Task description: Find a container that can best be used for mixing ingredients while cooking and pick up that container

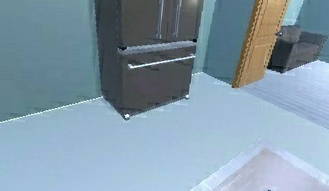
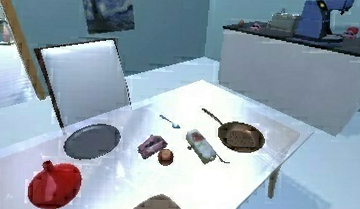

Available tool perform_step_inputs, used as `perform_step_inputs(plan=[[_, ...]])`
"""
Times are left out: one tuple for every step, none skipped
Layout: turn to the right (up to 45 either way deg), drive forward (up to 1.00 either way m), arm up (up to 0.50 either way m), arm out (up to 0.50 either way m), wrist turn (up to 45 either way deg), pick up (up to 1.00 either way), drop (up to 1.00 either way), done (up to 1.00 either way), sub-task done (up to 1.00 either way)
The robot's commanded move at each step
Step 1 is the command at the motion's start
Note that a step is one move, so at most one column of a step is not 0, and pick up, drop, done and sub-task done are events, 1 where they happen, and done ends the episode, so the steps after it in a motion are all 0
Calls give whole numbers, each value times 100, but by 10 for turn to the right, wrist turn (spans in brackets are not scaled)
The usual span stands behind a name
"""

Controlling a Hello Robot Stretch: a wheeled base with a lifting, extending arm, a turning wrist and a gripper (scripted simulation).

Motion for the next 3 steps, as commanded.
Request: perform_step_inputs(plan=[[0,0,0,0,450,0,0,0,0],[0,0,0,0,450,0,0,0,0],[0,0,0,0,300,0,0,0,0]])
